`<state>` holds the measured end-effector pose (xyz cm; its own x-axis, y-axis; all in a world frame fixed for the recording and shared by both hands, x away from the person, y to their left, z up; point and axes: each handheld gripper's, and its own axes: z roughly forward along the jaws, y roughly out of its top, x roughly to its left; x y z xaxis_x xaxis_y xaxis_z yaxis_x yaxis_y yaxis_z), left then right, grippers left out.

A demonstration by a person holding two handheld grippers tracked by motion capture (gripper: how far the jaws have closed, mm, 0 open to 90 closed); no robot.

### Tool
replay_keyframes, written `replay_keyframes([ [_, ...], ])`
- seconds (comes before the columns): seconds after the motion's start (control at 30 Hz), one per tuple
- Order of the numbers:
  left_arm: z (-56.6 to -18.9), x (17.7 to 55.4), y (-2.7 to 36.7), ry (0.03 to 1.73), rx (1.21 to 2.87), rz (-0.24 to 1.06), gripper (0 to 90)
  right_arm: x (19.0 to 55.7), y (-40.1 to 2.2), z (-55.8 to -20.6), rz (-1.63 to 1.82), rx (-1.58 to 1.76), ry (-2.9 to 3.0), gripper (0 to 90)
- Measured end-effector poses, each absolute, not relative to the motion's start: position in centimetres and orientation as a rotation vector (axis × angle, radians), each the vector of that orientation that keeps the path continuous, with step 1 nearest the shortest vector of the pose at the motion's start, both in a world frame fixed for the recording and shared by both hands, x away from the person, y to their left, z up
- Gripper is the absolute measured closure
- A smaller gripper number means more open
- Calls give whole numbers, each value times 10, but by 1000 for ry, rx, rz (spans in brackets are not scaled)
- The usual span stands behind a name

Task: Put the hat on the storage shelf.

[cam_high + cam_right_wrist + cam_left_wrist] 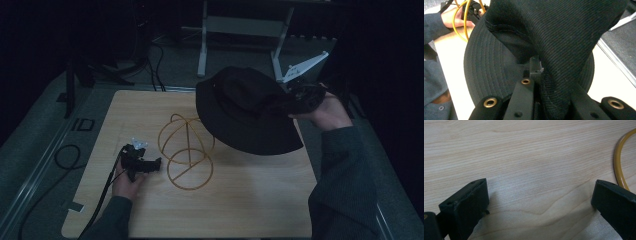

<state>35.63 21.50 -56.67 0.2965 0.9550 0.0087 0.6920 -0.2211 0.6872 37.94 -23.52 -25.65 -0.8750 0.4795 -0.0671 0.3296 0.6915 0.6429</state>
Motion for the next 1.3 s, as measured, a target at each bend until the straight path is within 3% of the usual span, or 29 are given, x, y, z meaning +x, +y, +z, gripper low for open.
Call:
replay_keyframes([
  [1.3,-567,356,215,1461,1993,593,16,375,-215,-246,1014,547,2695,874],
])
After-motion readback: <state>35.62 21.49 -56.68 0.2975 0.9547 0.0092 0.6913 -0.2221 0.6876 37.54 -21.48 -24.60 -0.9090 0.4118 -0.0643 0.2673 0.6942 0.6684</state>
